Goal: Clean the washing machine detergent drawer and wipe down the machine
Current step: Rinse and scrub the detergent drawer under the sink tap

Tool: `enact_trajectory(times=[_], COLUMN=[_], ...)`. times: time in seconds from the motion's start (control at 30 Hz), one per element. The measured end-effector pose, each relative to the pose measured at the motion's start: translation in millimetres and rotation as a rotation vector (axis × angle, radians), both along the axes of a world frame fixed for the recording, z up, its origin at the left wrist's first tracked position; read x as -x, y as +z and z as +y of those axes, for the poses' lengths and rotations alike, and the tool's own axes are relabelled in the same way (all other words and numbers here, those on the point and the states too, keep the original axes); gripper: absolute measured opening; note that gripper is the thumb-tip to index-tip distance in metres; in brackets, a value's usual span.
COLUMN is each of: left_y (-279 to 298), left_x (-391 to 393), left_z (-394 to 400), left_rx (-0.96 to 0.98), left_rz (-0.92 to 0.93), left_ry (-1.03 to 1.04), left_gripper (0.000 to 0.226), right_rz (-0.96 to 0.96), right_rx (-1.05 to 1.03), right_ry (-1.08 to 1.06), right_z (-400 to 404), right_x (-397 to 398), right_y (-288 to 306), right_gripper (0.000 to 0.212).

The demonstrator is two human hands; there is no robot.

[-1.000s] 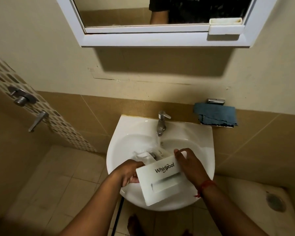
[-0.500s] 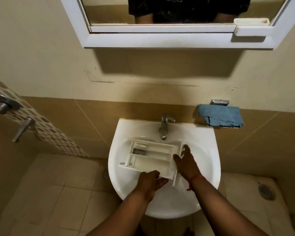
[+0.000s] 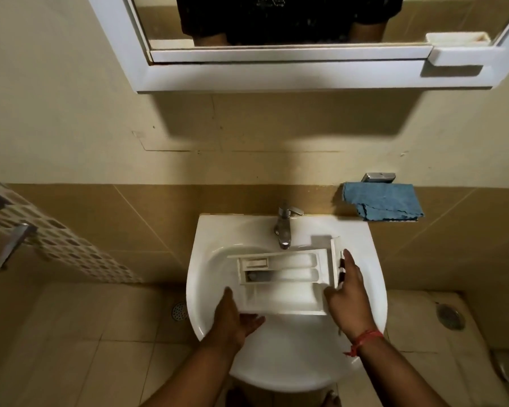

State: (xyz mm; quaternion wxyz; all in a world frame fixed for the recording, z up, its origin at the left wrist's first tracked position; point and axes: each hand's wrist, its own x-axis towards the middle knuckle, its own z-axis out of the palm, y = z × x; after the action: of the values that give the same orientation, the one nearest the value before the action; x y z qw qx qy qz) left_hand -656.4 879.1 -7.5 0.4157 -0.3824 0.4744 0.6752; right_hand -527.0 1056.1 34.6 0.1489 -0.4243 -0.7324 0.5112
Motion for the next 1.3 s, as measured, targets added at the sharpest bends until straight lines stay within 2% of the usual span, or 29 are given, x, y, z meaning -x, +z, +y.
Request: enact_trajectory(times=[0.1,0.17,0.23,0.33,0.4,0.57,0.73,0.83,0.93,1.07,1.17,1.3], left_y=[-1.0,4.2,11.6,11.1,10.3,20.7,6.9,-4.9,-8.8,-6.7,-10.3,-14.6], left_x=[21.5,30.8,38.3,43.4,44.9,46.2,43.0,39.2,27.5,13.8,13.1,14.2], left_z=[-14.2,-10.0,1.2,14.1,17.4,21.3,3.5,-7.3,-17.8,-22.3,-22.4,-20.6], left_rx=[0.177,0.164,0.136,0.2,0.185,0.04,0.064,0.179,0.264,0.337,0.468,0.531], left_rz=[0.111,0.223,0.285,0.439,0.561,0.601,0.595,0.647,0.733,0.768,0.815,0.883], left_ry=[-0.102,-0.172,-0.221,-0.222,-0.143,-0.104,-0.141,-0.278,-0.476,-0.564,-0.701,-0.856], left_gripper=[0.068,0.066,0.057,0.022,0.023,0.034,0.041,0.043,0.04,0.026,0.008,0.012], right_rz=[0.061,0.07,0.066,0.07,0.072,0.195,0.147,0.138,0.11,-0.023,-0.076,-0.076], right_rx=[0.045,0.045,0.022,0.07,0.155,0.488,0.415,0.421,0.429,0.284,0.102,0.246], right_ry=[0.009,0.096,0.178,0.191,0.184,0.094,0.055,0.115,0.165,0.278,0.329,0.313], right_z=[5.3,6.2,6.0,9.5,13.2,14.0,9.6,4.0,-0.6,-0.6,1.1,5.4], right_x=[-9.4,-13.9,-16.5,-19.3,-21.4,-23.2,-18.8,-35.3,-52.8,-59.6,-59.0,-52.4], right_y=[-3.9,-9.2,-17.7,-30.5,-30.1,-27.2,-32.1,-32.3,-34.8,-42.0,-38.4,-30.0], right_gripper=[0.089,0.09,0.088,0.08,0.073,0.03,0.017,0.036,0.044,0.059,0.055,0.047])
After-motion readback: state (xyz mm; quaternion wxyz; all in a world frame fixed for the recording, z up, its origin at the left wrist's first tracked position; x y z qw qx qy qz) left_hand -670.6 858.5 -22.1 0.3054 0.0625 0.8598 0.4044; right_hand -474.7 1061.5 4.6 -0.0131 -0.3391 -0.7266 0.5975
